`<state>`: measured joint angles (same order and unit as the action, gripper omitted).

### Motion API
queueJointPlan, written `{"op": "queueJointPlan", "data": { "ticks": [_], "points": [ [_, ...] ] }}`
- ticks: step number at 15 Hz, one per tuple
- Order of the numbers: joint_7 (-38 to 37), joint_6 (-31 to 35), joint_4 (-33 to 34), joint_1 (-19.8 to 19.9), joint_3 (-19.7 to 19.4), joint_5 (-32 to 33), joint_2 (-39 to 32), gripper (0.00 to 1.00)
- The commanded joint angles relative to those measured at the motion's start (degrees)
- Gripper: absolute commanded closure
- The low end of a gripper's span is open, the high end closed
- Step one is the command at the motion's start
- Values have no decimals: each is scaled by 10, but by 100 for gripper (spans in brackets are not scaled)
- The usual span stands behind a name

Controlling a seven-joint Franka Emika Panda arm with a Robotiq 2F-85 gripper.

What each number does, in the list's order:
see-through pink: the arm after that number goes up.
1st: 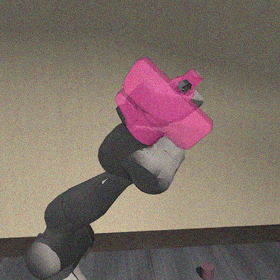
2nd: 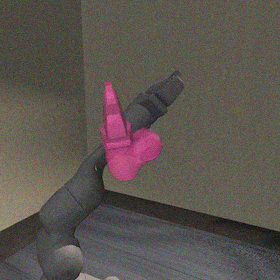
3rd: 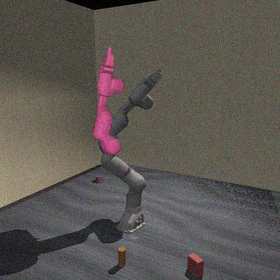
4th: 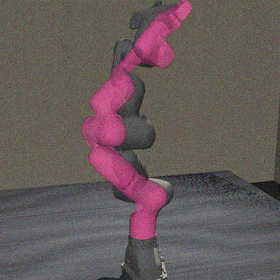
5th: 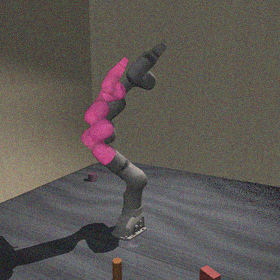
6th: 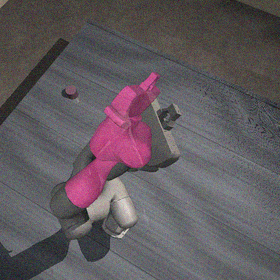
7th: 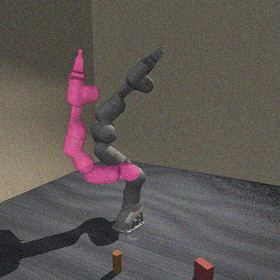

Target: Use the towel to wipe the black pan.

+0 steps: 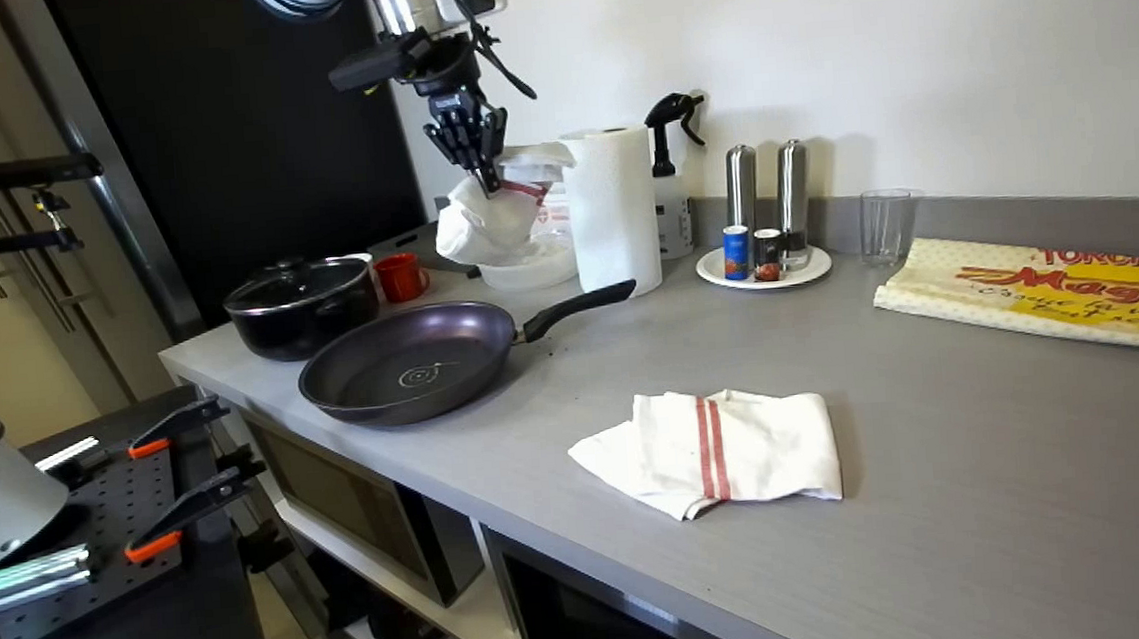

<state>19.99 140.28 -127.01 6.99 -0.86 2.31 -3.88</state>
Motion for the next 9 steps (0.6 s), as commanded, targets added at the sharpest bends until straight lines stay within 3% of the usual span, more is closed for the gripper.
{"op": "queueJointPlan", "data": {
  "ticks": [1, 9],
  "points": [
    [14, 14, -74, -36, 11, 21, 59, 97],
    [4, -1, -111, -87, 36, 49, 37, 97]
  ]
}}
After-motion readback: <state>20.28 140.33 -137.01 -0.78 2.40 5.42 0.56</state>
